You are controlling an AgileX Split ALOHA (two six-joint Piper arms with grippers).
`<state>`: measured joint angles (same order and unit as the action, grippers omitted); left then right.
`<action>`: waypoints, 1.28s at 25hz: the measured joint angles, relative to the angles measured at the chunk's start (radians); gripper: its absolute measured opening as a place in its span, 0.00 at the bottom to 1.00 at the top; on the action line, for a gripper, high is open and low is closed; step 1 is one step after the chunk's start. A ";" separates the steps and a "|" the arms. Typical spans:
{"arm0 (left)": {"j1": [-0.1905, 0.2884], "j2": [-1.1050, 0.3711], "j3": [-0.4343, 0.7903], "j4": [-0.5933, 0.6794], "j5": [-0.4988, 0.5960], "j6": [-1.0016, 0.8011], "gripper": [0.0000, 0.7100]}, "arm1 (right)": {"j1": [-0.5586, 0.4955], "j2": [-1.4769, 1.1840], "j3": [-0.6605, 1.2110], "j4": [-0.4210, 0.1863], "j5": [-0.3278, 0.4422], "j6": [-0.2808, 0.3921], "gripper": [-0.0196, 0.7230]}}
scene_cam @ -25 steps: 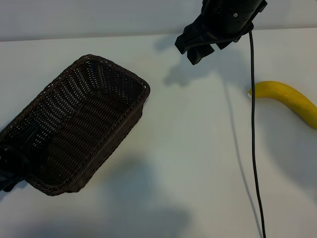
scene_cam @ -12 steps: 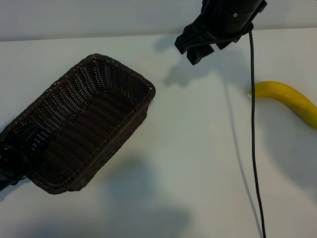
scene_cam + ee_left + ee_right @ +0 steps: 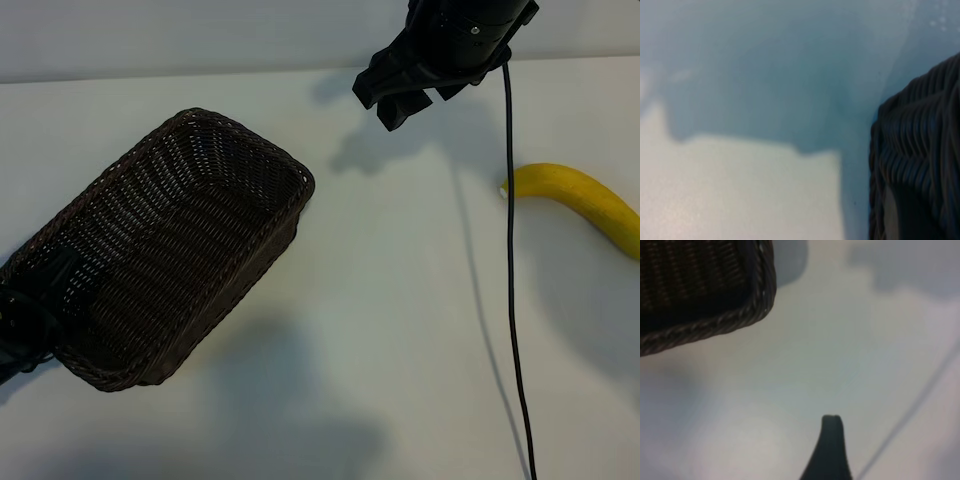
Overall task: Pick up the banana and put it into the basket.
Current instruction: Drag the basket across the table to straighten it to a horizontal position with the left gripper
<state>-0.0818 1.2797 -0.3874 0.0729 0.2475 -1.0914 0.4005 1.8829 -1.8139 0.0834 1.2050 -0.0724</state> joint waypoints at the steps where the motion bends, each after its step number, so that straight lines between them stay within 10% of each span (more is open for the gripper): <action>1: 0.000 0.000 0.000 -0.003 -0.002 0.004 0.21 | 0.000 0.000 0.000 0.000 0.000 0.000 0.83; 32: 0.000 -0.074 -0.059 -0.103 0.060 0.259 0.21 | 0.000 0.000 0.000 0.001 0.000 0.000 0.80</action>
<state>-0.0818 1.2058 -0.4464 -0.0300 0.3079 -0.8324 0.4005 1.8829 -1.8139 0.0845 1.2050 -0.0723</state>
